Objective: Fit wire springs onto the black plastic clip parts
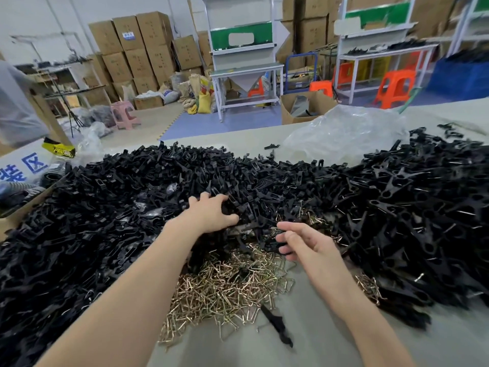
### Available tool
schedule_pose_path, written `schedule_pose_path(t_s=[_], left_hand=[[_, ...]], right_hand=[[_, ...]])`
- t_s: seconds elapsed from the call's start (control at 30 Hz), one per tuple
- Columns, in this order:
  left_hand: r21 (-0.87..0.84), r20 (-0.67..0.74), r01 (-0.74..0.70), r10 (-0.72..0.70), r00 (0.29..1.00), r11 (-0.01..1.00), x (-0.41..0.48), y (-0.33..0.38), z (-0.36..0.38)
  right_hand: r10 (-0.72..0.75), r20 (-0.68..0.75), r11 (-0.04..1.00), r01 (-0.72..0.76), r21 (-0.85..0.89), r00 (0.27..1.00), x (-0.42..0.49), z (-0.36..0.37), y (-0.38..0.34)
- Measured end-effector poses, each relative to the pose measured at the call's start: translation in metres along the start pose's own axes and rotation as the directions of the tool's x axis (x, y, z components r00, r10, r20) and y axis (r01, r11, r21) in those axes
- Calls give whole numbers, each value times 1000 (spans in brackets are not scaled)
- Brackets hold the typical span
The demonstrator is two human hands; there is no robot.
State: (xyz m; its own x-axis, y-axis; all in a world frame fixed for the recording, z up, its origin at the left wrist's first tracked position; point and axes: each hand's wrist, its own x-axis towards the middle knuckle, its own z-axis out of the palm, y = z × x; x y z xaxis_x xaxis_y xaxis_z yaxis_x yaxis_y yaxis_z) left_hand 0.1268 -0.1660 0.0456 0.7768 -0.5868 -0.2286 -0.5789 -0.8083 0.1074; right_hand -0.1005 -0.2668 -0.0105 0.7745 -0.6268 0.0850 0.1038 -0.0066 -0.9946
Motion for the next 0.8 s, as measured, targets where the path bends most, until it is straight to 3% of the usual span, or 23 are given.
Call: schedule_pose_path(t_s=[0.1,0.17,0.27,0.37,0.47,0.57,0.67,0.73,0.8], left_hand=[[66,42,-34,31,999,997,3,8,5],[90,-12,-109,110,994,990,-7,11,14],[-11,-168,-198,194,967,980,-24,4,23],[-119,-195,-204,179,964,972,-37,-6,13],[-424,-330,-241,99,939,873,-55,-15,1],[-633,-539,-326,-97,837,702,-87,-22,5],[-689,-649,-397,-271,711,607,-117,-24,32],[-715,-638,-362,-347,688,597,-124,-26,52],[-683,-653,-336,-336,679,648,-125,-29,65]], right_hand=[[0,7,999,1,-37,1000,0,-1,1],[-1,6,999,1,-44,1000,1,-2,1],[-6,15,998,7,-60,1000,0,-1,1],[-7,17,998,8,-70,1000,0,-1,2],[-5,22,996,7,-88,1000,0,-1,2],[-9,26,993,12,-117,1000,0,0,2],[-17,29,988,21,-151,999,-1,0,2],[-23,36,984,29,-177,999,-3,0,1],[-29,42,980,37,-195,999,-4,0,1]])
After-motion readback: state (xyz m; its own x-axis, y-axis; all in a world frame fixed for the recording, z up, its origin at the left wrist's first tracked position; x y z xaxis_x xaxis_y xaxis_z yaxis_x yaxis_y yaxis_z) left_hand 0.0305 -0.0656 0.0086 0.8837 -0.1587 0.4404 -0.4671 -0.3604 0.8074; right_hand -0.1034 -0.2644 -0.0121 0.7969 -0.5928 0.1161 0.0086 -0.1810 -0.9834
